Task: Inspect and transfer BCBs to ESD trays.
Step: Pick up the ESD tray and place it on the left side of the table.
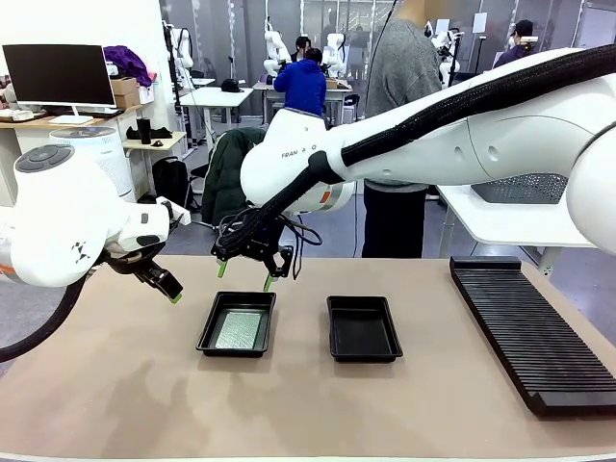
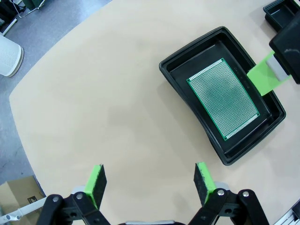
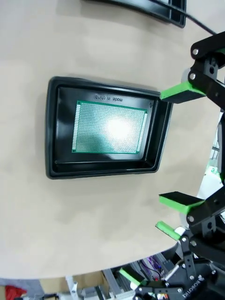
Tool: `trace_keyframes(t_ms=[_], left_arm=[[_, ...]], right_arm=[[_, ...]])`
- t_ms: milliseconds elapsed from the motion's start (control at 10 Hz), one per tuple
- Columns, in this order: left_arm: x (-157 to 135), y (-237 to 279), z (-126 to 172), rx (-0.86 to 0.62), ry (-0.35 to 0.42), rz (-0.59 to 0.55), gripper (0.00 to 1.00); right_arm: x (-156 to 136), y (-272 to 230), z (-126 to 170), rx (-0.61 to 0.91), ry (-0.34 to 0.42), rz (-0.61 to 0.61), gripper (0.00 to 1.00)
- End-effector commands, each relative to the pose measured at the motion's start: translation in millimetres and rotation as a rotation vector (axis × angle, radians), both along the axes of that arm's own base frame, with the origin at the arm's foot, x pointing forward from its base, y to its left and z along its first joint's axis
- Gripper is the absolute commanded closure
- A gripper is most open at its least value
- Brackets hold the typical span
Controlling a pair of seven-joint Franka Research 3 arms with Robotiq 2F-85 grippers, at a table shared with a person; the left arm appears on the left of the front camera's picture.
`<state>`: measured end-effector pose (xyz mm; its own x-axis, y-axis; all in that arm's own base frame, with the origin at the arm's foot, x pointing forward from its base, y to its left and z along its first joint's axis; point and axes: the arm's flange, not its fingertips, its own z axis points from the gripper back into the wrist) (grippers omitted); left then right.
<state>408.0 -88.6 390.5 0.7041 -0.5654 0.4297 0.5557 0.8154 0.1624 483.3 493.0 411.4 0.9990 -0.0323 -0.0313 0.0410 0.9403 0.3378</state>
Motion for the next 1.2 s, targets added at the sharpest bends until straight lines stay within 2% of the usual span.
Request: trace_keyframes(t_ms=[0,300,600,1100], left_arm=[[0.3,1.3,7.1,-0.038,0.043,0.047,0.0],[-2.0,-15.0,33.1,-0.092,0.097,0.154,0.0],[-0.7,-40.1,41.1,-0.118,0.181,0.274,0.0],[13.3,-88.6,37.9,-0.018,0.185,0.388,0.0]], right_arm=[[-8.9,-24.5,2.0,0.07,0.004,0.007,0.0],[-18.9,-58.5,6.3,0.158,-0.016,0.017,0.0],[-23.6,-90.9,-1.7,0.22,-0.044,0.049,0.0],[-20.6,-131.1,-23.5,0.335,-0.084,0.069,0.0]])
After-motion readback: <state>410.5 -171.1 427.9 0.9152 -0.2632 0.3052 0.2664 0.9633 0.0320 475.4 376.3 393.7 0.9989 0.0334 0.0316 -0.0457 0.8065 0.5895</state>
